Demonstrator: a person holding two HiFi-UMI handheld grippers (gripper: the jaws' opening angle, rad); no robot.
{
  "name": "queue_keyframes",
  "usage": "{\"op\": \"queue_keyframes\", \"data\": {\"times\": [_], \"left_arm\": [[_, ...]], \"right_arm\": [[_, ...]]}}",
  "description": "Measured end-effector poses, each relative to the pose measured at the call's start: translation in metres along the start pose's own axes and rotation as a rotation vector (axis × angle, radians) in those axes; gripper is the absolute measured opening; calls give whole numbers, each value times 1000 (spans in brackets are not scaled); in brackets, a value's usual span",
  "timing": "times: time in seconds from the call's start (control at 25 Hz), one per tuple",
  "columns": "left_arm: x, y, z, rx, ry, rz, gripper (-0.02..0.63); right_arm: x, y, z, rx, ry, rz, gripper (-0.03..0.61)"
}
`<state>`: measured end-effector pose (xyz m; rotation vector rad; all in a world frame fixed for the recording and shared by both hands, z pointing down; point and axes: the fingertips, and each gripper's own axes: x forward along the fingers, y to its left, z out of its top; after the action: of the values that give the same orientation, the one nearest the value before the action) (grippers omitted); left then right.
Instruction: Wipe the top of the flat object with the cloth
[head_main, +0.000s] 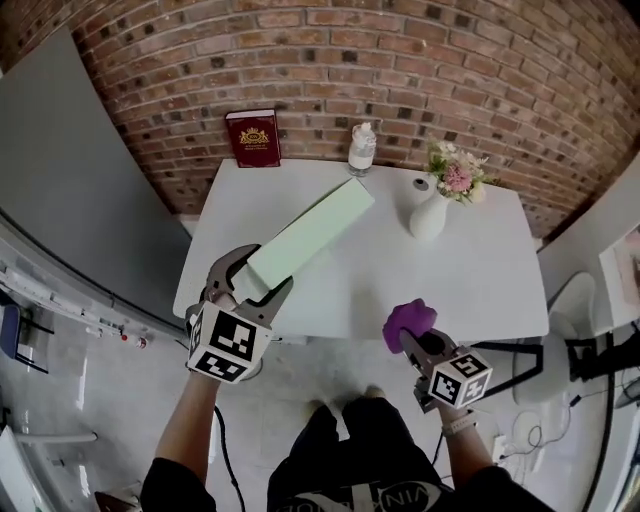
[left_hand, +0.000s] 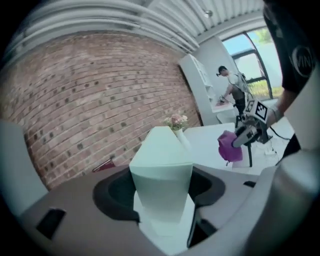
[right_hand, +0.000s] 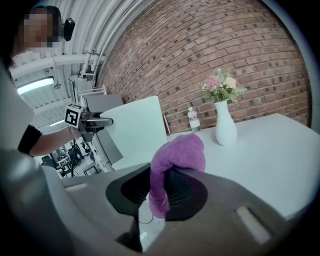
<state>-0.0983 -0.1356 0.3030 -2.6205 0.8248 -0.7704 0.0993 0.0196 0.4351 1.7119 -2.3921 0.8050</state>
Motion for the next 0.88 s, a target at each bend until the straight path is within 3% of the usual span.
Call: {"op": "queue_keyframes", "data": {"times": [0.12, 0.32, 0.48, 0.72, 0.88], "left_arm": [[6, -55, 5, 209, -24, -5, 278], [4, -138, -3, 466, -36, 51, 278], [3, -187, -43, 577, 44, 113, 278], [7, -242, -87, 790, 180, 209, 278], [15, -273, -102, 862, 218, 244, 279]], "right_arm": [[-18, -10, -10, 38, -14, -23, 60], [-43, -25, -10, 109, -66, -8, 60], [-65, -29, -20, 118, -38, 25, 60], [-110, -32, -69, 115, 95, 57, 60], [-135, -40, -96, 117, 145, 50, 60]]}}
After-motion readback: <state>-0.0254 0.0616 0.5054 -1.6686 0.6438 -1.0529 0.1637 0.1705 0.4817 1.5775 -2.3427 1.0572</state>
